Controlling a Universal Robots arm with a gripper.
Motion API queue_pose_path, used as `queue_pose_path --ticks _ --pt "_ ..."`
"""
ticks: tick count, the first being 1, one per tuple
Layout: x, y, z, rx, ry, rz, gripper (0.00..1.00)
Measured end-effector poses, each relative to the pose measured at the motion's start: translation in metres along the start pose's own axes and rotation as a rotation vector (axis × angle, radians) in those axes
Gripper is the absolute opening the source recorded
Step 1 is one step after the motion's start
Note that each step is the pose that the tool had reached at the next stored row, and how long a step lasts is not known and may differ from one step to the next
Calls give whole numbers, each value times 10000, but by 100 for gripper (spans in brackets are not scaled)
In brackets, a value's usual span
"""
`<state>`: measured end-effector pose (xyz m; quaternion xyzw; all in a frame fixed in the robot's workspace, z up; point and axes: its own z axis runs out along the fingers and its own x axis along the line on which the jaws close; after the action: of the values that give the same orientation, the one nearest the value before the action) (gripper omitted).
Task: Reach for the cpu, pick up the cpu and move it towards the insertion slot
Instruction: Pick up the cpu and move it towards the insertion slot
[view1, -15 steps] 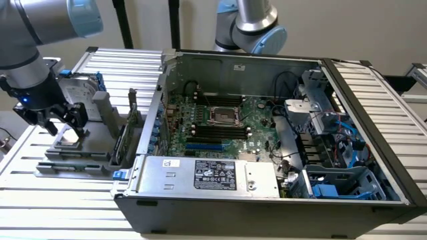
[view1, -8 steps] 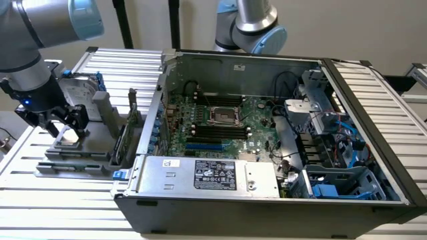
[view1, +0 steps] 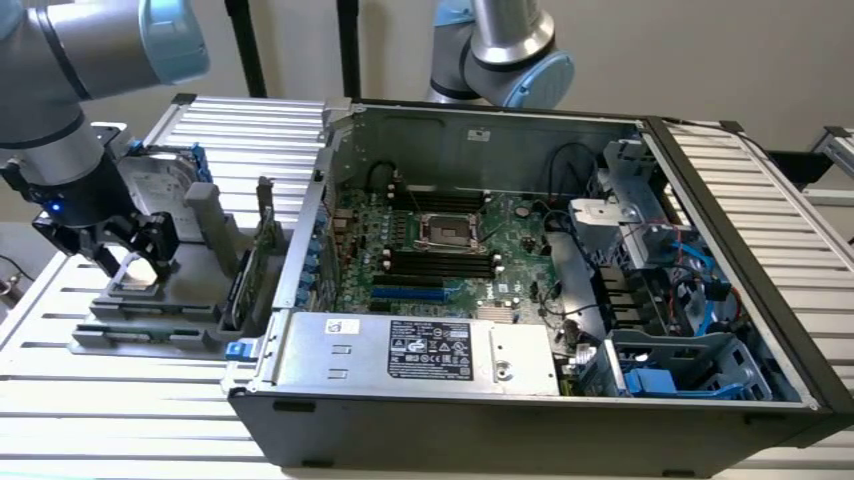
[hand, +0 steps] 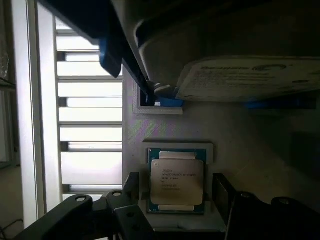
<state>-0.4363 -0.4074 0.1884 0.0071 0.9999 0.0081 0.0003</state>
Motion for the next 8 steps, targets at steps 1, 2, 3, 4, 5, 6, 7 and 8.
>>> queue_pose_path --ticks 1,2,3,4,5,6,7,8 --pt "0 0 3 0 0 10 69" --pt "-1 0 5 0 0 19 69" --pt "-3 1 7 0 0 24 69" --pt "-4 2 9 0 0 28 69" --pt "-5 2 12 0 0 31 69" --pt "-7 3 15 0 -1 33 69" --pt "-8 4 17 0 -1 35 69" --pt "-8 6 19 1 0 37 69"
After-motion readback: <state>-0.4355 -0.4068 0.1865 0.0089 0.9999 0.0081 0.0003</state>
